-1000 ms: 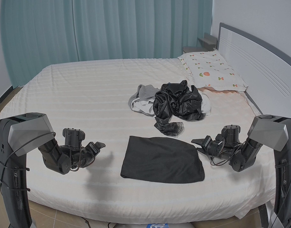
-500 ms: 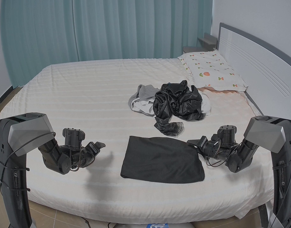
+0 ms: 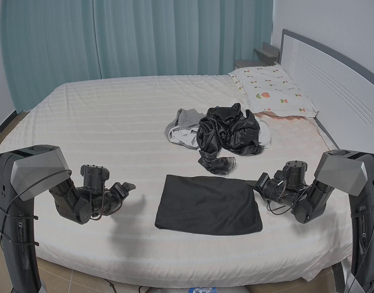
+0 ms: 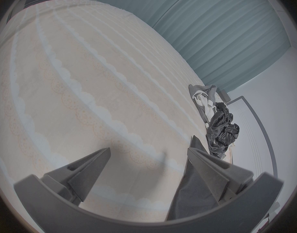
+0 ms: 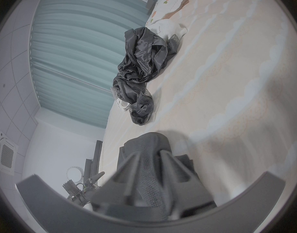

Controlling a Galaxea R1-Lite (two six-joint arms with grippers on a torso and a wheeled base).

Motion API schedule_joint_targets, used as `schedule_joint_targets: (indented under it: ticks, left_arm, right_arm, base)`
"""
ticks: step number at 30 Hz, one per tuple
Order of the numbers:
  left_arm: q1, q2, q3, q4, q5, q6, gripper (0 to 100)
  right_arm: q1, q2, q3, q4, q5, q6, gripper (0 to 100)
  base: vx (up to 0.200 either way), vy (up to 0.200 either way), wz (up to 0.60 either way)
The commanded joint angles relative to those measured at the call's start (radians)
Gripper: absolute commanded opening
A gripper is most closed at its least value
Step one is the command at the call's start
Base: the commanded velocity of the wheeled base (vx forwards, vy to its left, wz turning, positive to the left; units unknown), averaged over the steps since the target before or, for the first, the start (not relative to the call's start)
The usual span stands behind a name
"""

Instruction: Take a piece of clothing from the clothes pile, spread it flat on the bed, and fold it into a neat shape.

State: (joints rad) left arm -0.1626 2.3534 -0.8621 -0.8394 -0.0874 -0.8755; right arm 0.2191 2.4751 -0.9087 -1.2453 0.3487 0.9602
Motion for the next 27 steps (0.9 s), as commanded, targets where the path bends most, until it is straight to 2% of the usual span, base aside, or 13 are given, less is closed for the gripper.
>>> schedule_joint_targets:
  ticks: [1, 9, 10, 19, 23, 27]
  left_arm:
    - [0.0, 0.001, 0.0, 0.0, 0.0, 0.0, 100]
    - [0.0, 0.001, 0.0, -0.001, 0.0, 0.0, 100]
    - [0.0, 0.001, 0.0, 0.0, 0.0, 0.0, 100]
    - [0.0, 0.003, 0.0, -0.001, 0.0, 0.0, 100]
    - [0.0, 0.003, 0.0, -0.001, 0.0, 0.0, 100]
    - [0.0, 0.003, 0.0, -0.001, 0.0, 0.0, 100]
  right_arm:
    - [-0.009, -0.001, 0.04, -0.051, -0.002, -0.005, 0]
    - [-0.021, 0.03, 0.028, -0.043, -0.005, -0.015, 0]
    - [-0.021, 0.039, 0.027, -0.045, -0.005, -0.023, 100]
    - [-0.026, 0.016, 0.067, -0.063, -0.005, -0.121, 100]
    - [-0.043, -0.076, 0.211, -0.068, 0.012, -0.244, 100]
    - [-0.044, -0.127, 0.346, -0.103, 0.067, -0.305, 100]
  base:
    - [0.0, 0.0, 0.0]
    - [0.0, 0.0, 0.0]
    - [0.0, 0.0, 0.0]
    - [0.0, 0.0, 0.0]
    - [0.0, 0.0, 0.0]
    - [0.0, 0.0, 0.0]
